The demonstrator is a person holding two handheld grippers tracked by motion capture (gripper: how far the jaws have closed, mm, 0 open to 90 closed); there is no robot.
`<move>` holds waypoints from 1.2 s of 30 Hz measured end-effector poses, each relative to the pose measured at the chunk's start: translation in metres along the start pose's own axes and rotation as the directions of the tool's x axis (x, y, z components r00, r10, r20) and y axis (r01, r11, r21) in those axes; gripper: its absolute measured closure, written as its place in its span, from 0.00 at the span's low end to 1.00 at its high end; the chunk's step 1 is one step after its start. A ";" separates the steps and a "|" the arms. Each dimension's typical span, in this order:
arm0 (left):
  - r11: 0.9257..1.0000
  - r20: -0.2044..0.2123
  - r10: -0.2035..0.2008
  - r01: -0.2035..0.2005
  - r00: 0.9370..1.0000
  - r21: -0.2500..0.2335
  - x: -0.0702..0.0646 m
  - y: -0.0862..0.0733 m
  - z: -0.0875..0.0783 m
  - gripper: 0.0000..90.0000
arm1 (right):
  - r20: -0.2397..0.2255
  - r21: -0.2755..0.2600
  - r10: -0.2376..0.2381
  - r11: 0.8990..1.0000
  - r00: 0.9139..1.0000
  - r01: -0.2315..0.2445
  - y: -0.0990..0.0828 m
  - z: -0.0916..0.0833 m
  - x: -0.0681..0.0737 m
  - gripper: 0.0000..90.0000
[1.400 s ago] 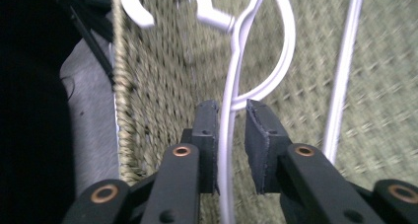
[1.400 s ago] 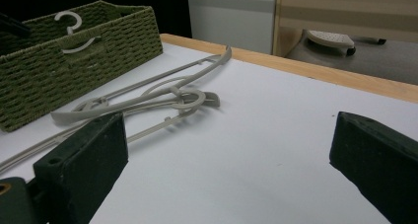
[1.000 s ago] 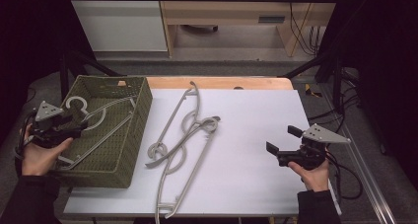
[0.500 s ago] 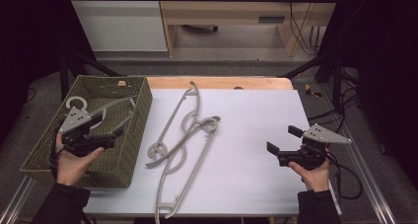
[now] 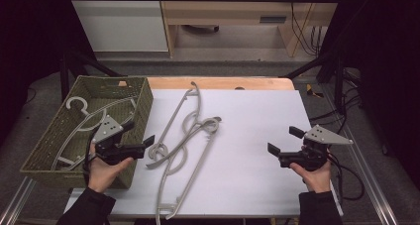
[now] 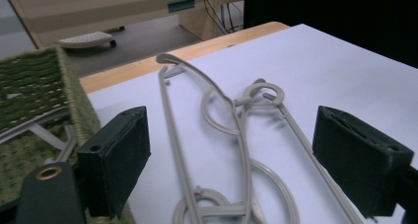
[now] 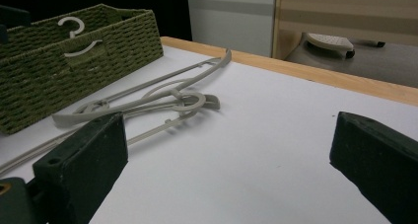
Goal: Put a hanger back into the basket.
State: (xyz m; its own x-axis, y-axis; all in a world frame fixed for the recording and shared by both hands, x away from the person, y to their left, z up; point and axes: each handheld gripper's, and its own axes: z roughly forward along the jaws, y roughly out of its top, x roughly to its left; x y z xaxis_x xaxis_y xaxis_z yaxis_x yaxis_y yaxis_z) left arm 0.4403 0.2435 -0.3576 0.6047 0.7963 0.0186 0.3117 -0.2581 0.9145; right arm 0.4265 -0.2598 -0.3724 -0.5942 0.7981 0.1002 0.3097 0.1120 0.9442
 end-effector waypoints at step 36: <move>0.916 0.042 0.030 -0.044 0.999 0.398 -0.021 -0.032 0.139 0.53 | -0.016 0.014 -0.014 1.000 1.000 0.015 -0.002 0.004 0.001 0.02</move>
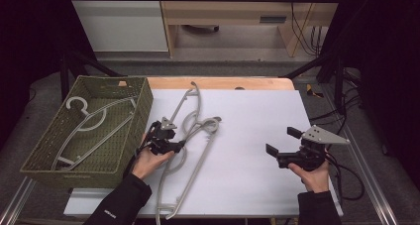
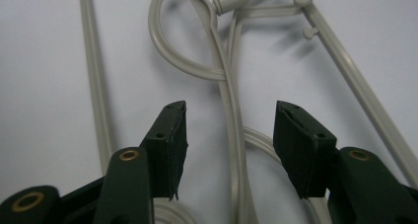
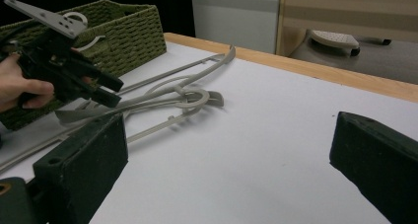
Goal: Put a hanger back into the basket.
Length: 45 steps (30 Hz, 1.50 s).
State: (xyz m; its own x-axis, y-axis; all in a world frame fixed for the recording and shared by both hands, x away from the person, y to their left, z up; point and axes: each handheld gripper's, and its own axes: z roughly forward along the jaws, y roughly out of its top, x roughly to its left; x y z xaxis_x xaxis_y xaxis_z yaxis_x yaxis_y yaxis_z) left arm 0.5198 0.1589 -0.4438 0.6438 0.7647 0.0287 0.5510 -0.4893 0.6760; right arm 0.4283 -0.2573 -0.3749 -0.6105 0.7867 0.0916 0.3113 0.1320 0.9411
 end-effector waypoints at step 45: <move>0.991 0.116 0.126 -0.131 0.985 0.038 -0.030 -0.020 -0.015 0.91 | -0.004 0.017 -0.002 1.000 1.000 0.002 -0.001 0.004 0.002 0.02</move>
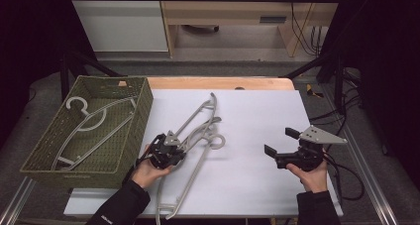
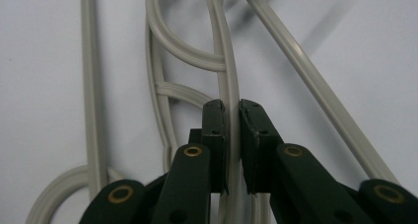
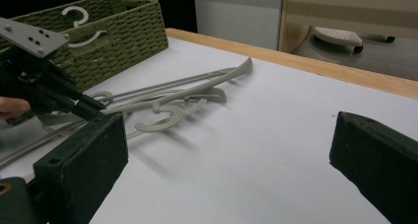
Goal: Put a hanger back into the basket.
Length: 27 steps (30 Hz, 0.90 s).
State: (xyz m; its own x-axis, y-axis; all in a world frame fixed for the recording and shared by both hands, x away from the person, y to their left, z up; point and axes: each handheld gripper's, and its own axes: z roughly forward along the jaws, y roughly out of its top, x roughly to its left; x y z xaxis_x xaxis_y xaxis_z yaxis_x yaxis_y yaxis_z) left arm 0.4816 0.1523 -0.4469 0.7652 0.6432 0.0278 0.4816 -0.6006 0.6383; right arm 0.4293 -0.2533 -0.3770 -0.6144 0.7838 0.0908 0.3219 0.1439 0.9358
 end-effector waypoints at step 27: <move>0.994 -0.045 -0.051 0.056 0.998 0.094 0.003 0.019 0.023 0.77 | -0.004 -0.002 -0.001 1.000 1.000 0.001 0.000 0.000 0.000 0.02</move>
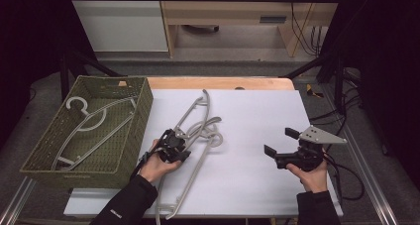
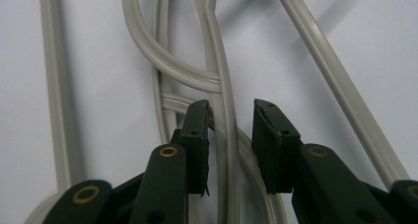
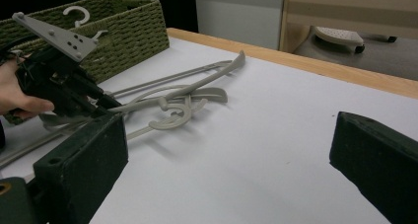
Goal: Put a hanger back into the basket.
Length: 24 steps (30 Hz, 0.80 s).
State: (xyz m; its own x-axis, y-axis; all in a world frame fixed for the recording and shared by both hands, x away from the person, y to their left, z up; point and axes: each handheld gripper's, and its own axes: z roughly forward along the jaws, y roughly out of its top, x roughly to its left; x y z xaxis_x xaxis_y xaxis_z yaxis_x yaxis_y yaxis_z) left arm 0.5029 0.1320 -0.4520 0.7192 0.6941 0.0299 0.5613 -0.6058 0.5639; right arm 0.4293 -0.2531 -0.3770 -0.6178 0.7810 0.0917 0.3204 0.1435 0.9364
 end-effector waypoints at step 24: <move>0.994 -0.005 0.007 -0.008 1.000 -0.107 -0.009 -0.003 -0.039 0.91 | 0.003 -0.002 0.003 1.000 1.000 -0.003 0.000 -0.002 0.000 0.02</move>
State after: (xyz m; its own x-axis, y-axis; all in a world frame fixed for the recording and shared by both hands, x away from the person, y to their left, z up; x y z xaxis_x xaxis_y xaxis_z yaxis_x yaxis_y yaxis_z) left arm 0.4790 0.1424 -0.4221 0.7209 0.6920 0.0383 0.5089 -0.5661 0.6485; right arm 0.4284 -0.2543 -0.3761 -0.6147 0.7832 0.0934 0.3210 0.1403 0.9366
